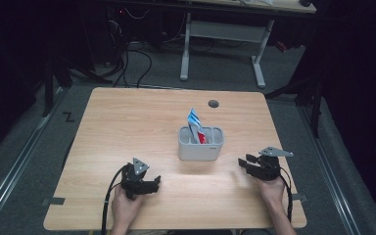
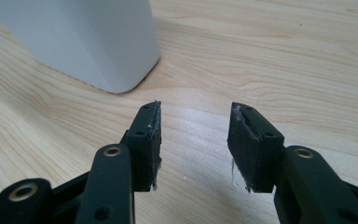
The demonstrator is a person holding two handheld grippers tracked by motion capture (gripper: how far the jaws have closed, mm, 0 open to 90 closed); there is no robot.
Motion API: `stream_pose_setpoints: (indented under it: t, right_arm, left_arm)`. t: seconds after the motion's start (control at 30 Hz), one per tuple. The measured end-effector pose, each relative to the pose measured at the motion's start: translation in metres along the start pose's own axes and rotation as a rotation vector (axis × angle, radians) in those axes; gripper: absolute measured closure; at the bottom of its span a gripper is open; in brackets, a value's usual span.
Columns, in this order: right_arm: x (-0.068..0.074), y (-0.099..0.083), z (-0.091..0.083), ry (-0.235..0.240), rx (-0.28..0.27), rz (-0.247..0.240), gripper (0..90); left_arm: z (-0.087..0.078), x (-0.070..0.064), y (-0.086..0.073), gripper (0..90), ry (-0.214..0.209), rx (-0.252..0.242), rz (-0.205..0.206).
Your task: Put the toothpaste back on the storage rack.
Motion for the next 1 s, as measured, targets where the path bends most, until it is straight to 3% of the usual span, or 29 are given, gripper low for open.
stream_pose_setpoints:
  t: [1.0]
  right_arm:
    - [0.028,-0.014,0.037,-0.001,0.075,-0.104,51.0]
  left_arm:
    - [0.000,0.000,0.000,15.7,0.001,0.000,-0.001]
Point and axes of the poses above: each handheld gripper's, and its own axes: z roughly forward along the jaws, y roughly out of its top, x roughly to its left, the point moved 9 cm from there along z, roughly forward along the jaws, and after that the axes turned 5 degrees about -x, right-handed, at the moved point
